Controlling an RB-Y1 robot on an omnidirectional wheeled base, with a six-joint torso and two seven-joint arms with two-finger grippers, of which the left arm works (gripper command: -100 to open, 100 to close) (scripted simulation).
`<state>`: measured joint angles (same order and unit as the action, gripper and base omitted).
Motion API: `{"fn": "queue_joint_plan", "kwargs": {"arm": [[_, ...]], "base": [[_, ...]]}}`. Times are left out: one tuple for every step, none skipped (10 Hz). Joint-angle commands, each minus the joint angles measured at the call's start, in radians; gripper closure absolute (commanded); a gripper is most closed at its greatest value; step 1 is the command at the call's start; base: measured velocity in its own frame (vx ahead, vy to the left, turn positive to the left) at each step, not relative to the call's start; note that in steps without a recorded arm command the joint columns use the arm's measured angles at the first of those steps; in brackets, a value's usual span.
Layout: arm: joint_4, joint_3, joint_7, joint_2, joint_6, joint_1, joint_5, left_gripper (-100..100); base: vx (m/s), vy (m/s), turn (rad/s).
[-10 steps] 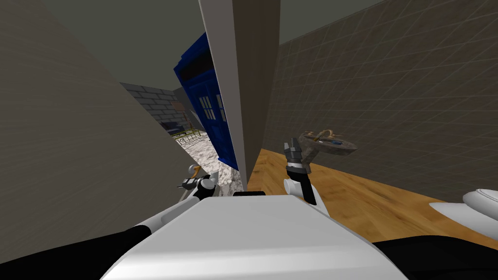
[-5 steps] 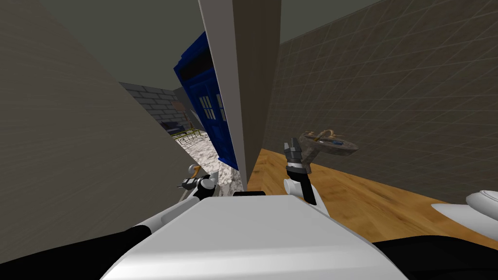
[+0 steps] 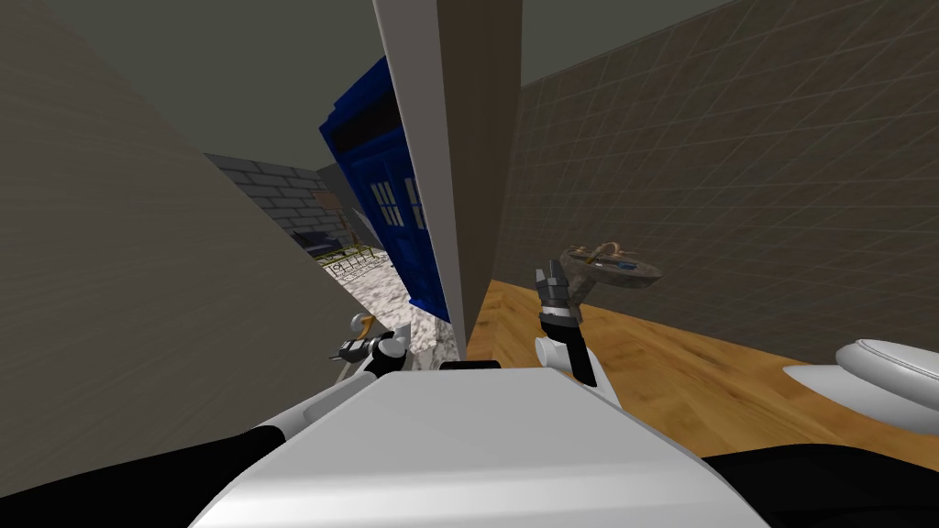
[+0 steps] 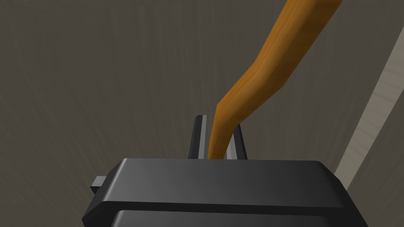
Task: Push the door open
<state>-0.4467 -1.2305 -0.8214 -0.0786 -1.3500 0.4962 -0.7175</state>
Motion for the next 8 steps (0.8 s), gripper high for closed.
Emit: {"fn": "queue_joint_plan", "kwargs": {"arm": [[0.031,0.0,0.013,-0.018,-0.015,0.006,0.0,100],[0.03,-0.008,0.009,-0.02,-0.019,0.005,-0.005,100],[0.03,-0.008,0.009,-0.02,-0.019,0.005,-0.005,100],[0.03,-0.017,0.006,-0.022,-0.024,0.005,-0.012,100],[0.03,-0.017,0.006,-0.022,-0.024,0.005,-0.012,100],[0.03,-0.017,0.006,-0.022,-0.024,0.005,-0.012,100],[0.03,-0.017,0.006,-0.022,-0.024,0.005,-0.012,100],[0.03,-0.017,0.006,-0.022,-0.024,0.005,-0.012,100]], "base": [[-0.001,0.007,-0.009],[-0.005,0.028,-0.072],[-0.004,0.027,-0.059],[-0.001,0.006,-0.016],[-0.003,0.015,-0.042],[-0.002,0.015,-0.029],[0.0,0.0,0.0],[0.001,-0.006,0.018]]}}
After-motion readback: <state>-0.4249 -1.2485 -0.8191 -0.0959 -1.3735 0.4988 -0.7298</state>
